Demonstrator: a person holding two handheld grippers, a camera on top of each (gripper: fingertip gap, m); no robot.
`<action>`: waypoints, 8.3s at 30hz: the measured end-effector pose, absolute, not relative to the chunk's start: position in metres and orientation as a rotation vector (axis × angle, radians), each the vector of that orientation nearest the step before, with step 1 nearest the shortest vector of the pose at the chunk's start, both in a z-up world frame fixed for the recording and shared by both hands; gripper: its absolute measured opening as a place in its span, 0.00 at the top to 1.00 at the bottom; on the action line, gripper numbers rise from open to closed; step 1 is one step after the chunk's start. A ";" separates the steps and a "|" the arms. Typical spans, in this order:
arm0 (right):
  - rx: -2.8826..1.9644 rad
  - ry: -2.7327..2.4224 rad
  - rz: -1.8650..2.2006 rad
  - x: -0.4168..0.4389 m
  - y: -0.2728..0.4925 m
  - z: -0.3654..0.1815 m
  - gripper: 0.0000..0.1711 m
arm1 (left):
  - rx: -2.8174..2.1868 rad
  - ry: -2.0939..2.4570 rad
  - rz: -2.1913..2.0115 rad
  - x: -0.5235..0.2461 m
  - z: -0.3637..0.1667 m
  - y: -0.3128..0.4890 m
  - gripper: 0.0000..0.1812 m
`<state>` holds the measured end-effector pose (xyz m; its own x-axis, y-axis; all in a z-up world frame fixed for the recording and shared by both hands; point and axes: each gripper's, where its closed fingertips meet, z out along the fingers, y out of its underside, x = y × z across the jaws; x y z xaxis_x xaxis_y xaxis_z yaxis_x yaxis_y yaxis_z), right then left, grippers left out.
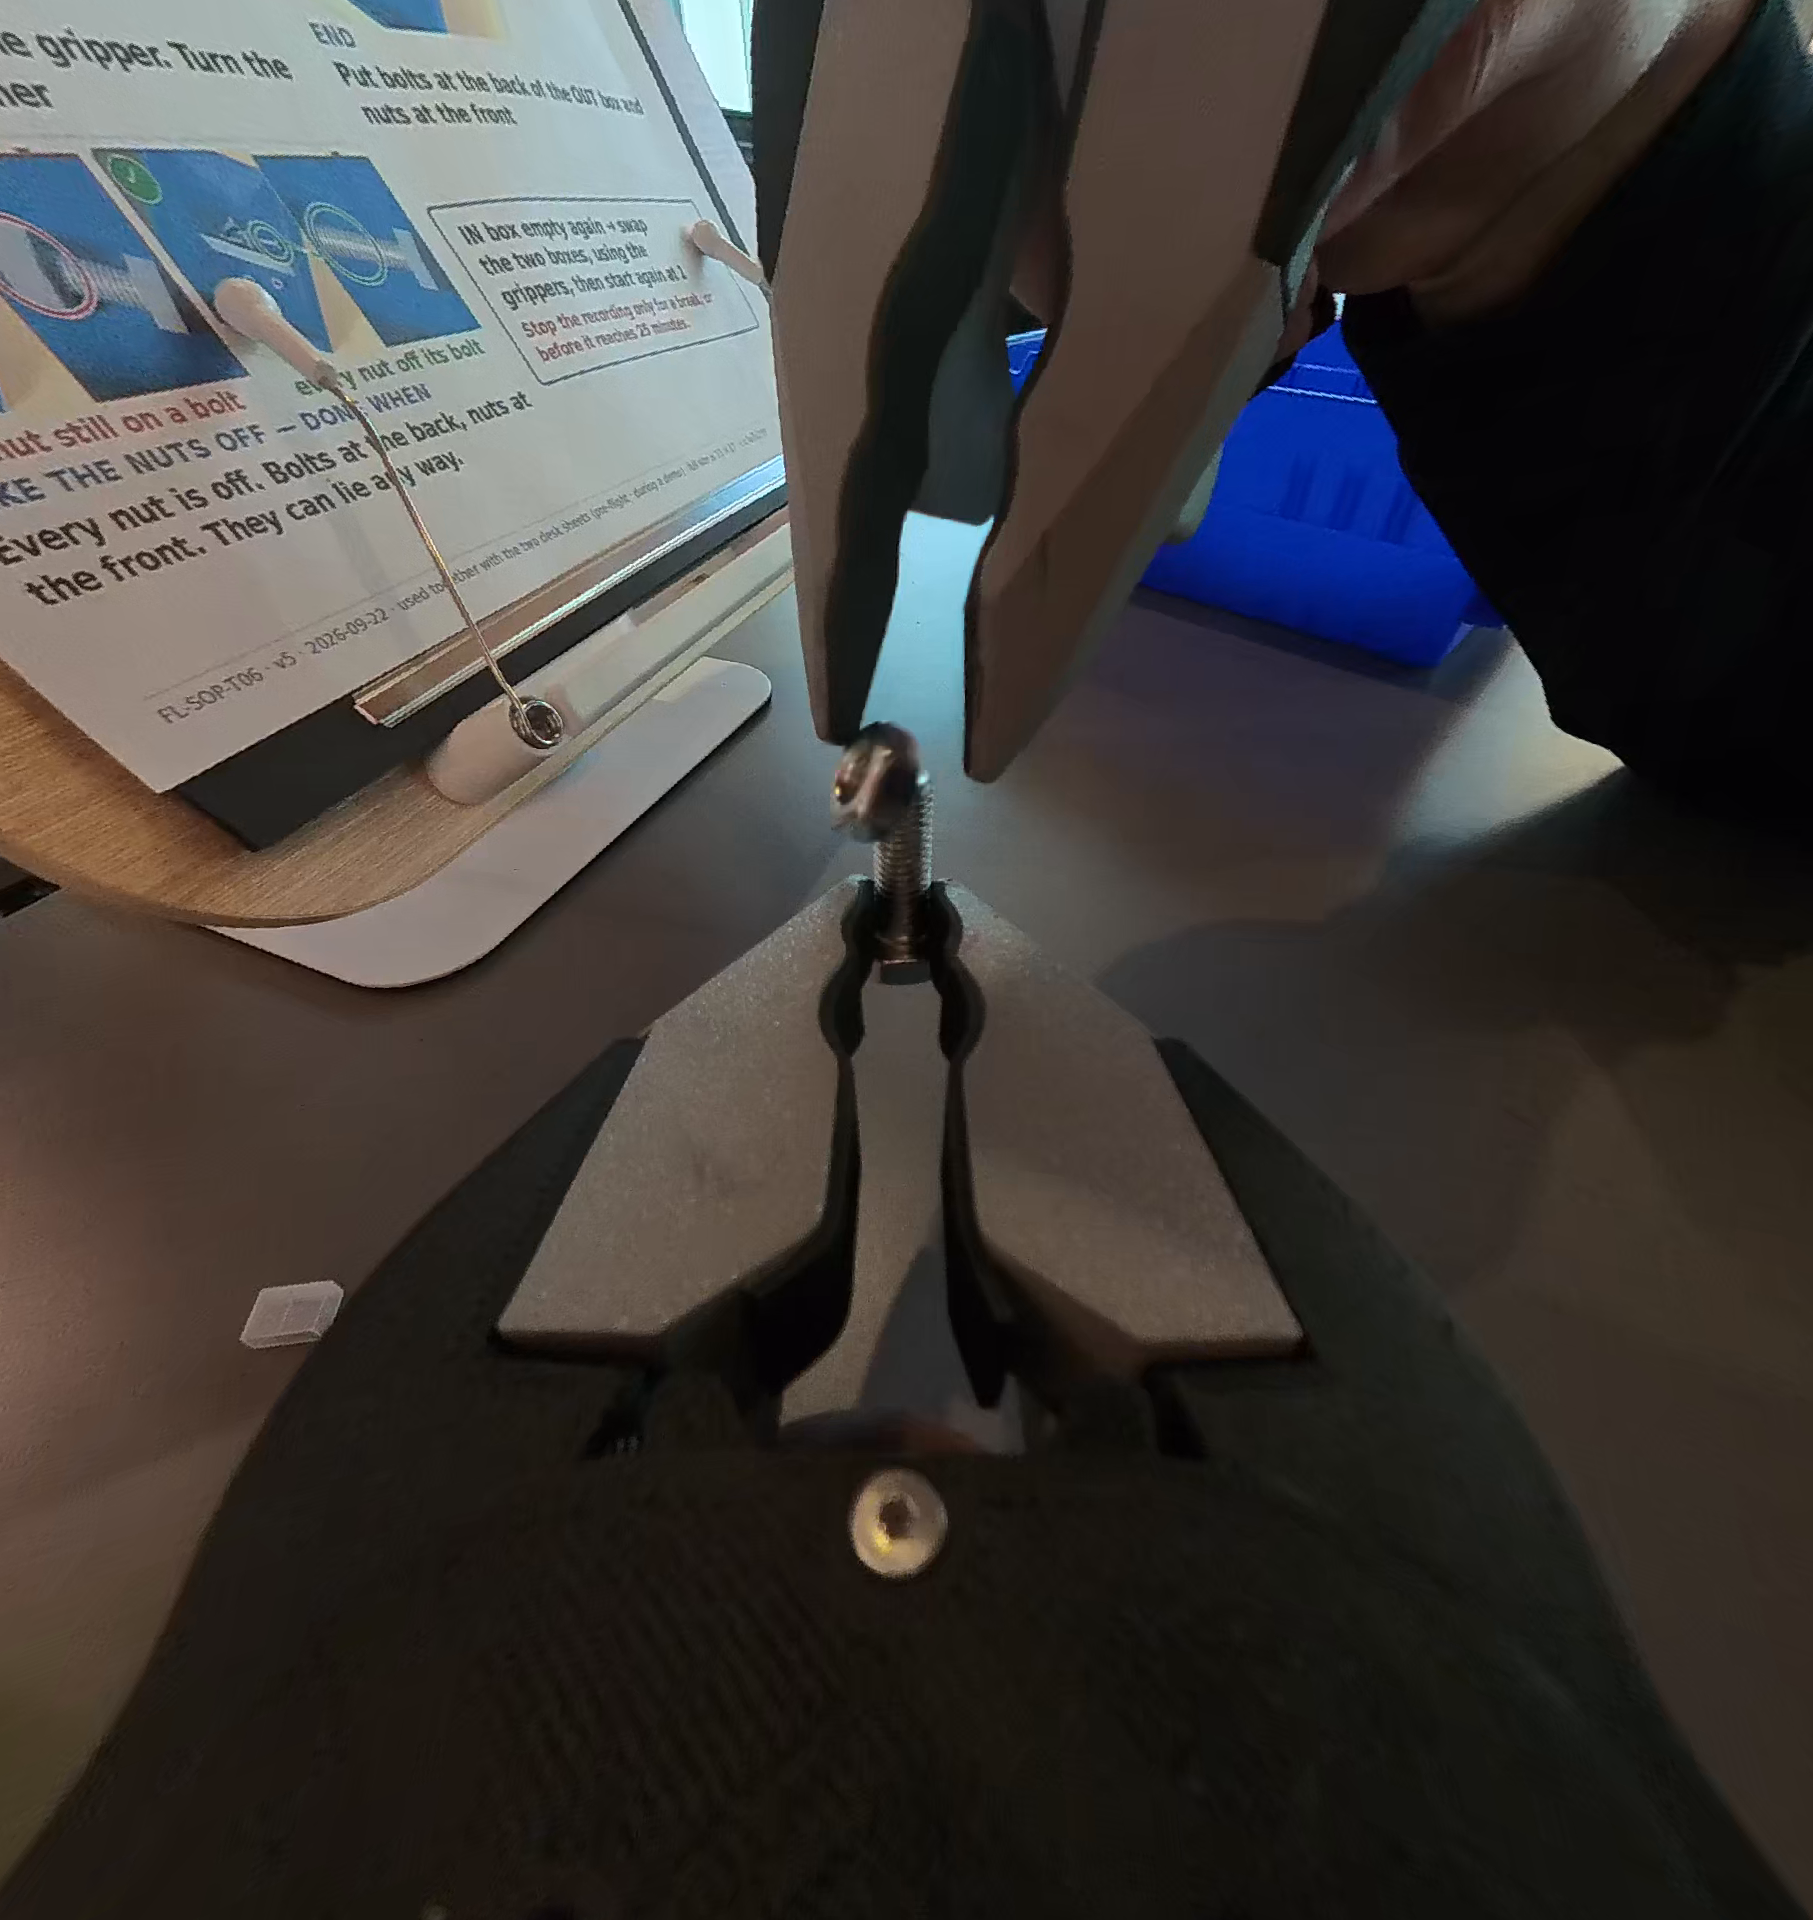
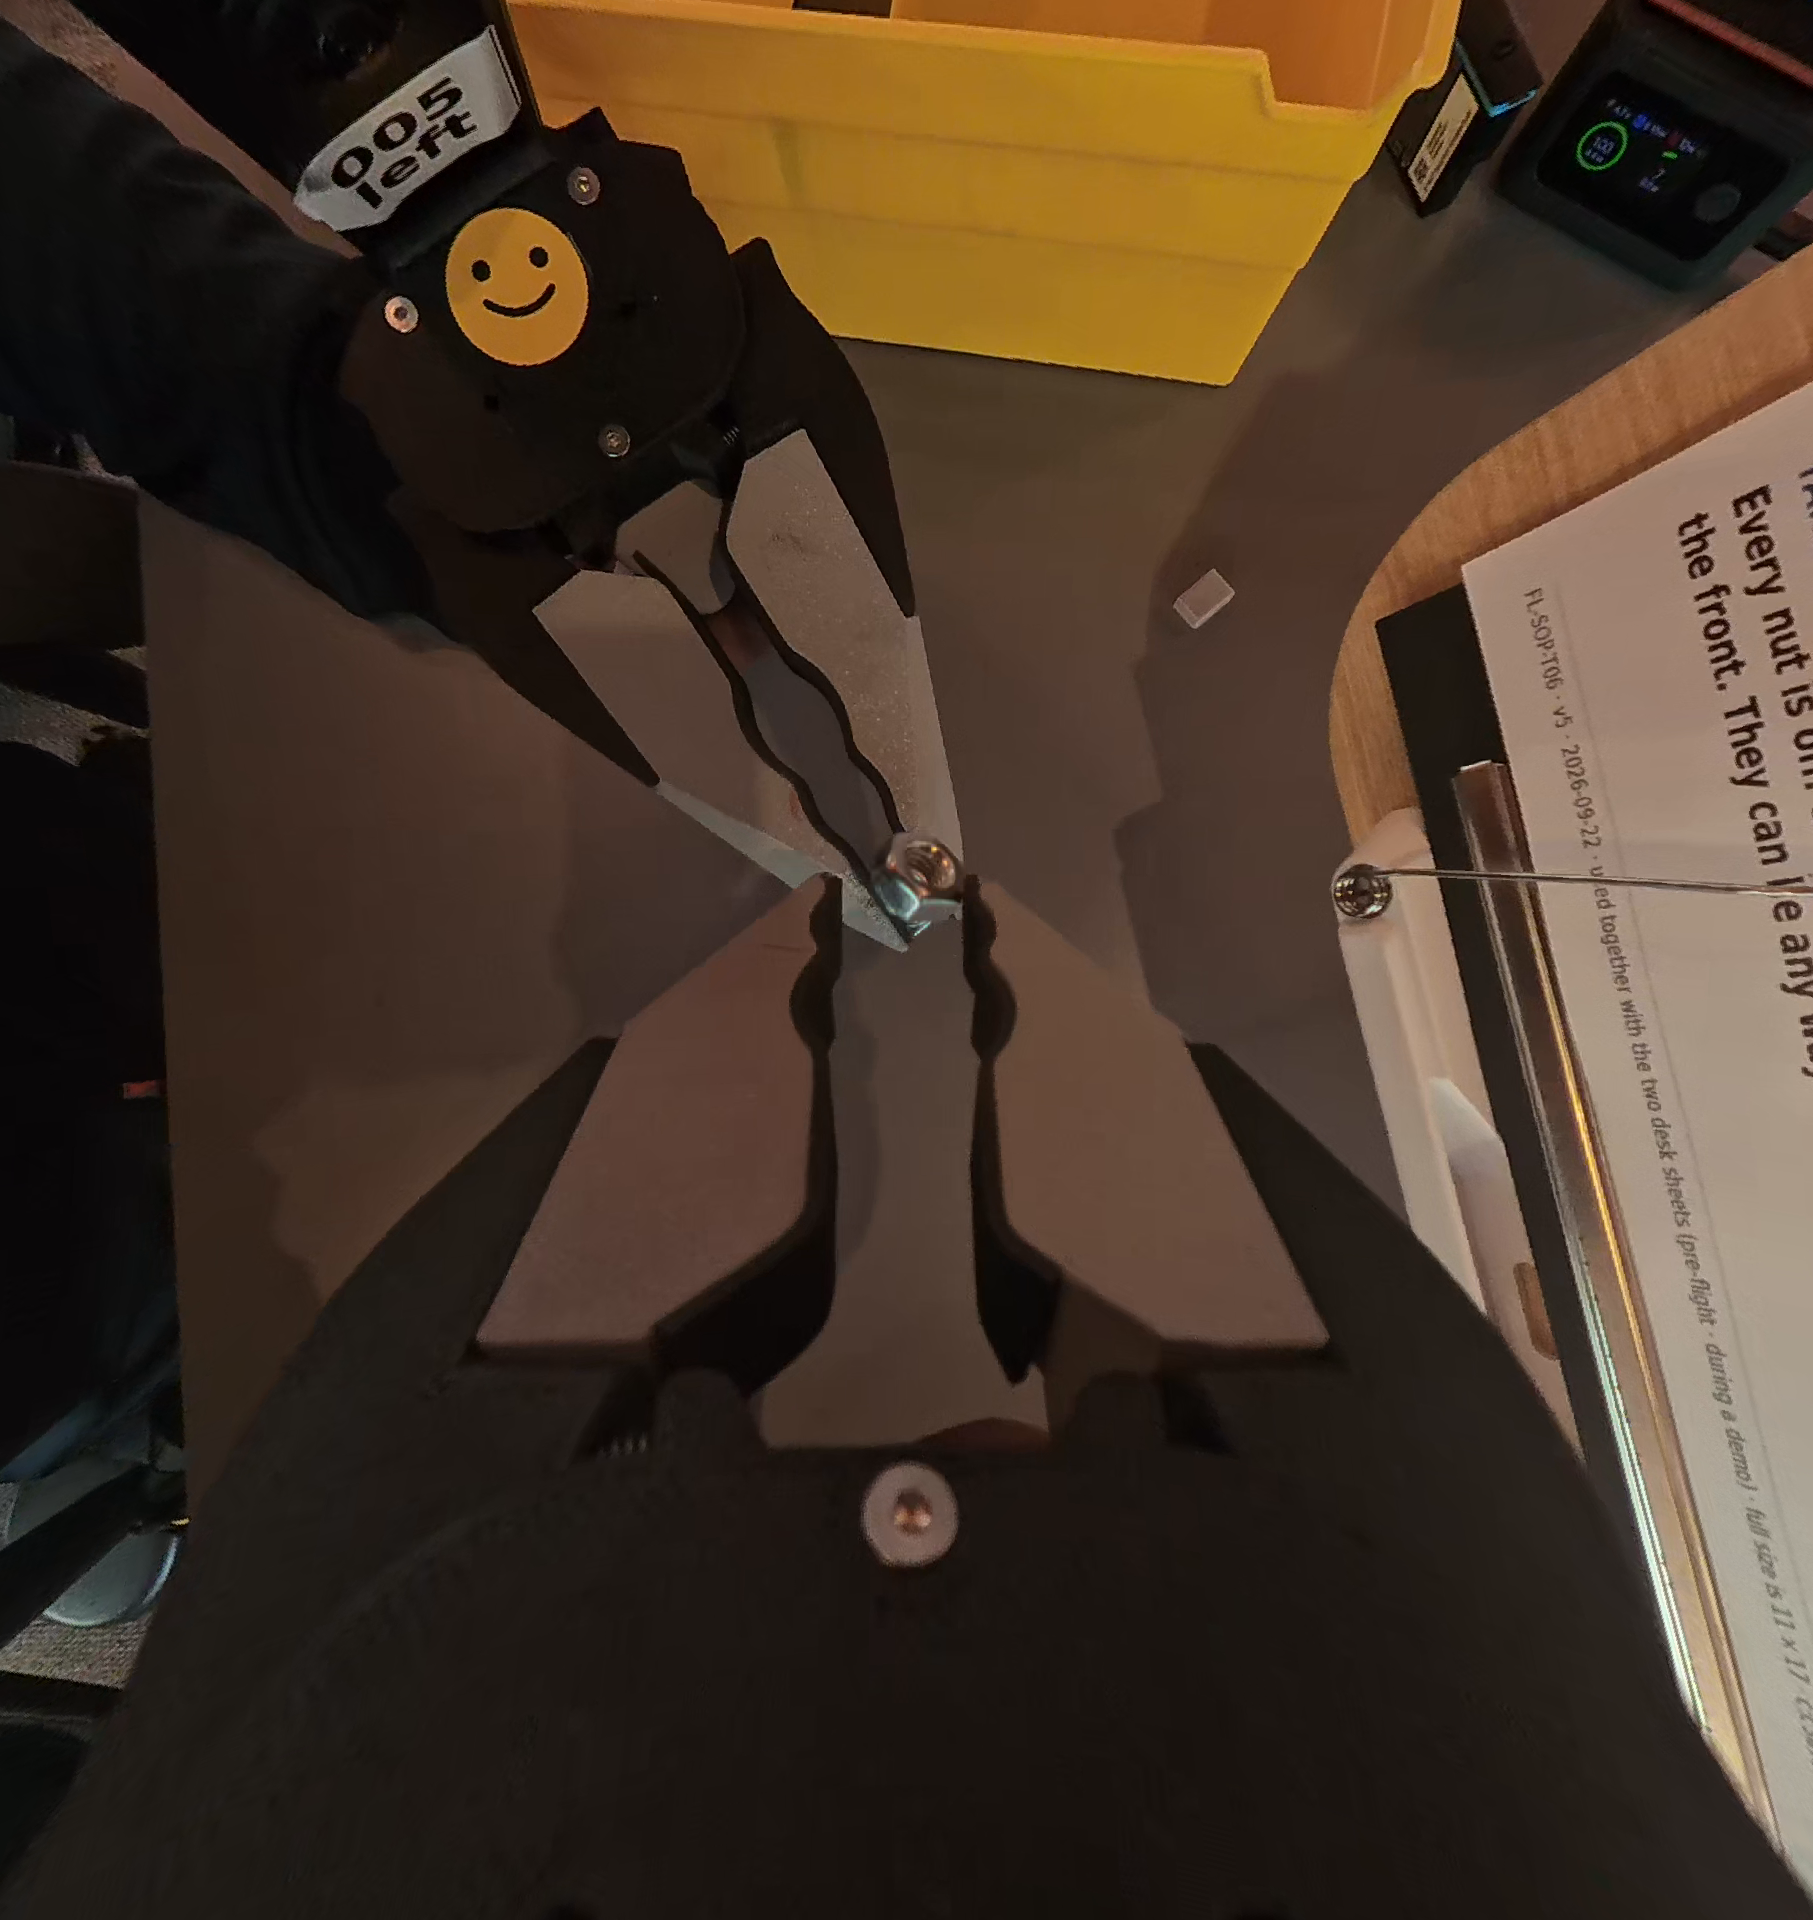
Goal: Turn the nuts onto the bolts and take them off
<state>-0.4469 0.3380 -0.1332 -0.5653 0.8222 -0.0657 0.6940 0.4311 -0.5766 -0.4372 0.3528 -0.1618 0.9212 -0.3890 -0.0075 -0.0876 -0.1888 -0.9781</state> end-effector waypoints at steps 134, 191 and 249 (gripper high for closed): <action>-1.295 -2.366 0.939 -0.466 0.344 -0.130 0.92 | -1.737 0.251 -0.159 -0.458 -0.155 0.361 0.96; -1.852 -1.796 0.652 -0.481 0.338 -0.144 0.91 | -1.834 -0.317 0.394 -0.482 -0.169 0.347 0.96; -1.716 -2.075 0.872 -0.446 0.349 -0.160 0.98 | -1.945 0.011 -0.064 -0.431 -0.187 0.362 0.96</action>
<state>-0.4455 0.3488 -0.1603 -0.2342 0.9620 -0.1404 0.7732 0.0968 -0.6267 -0.4314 0.3622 -0.1874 0.9985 -0.0381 0.0399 0.0232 -0.3668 -0.9300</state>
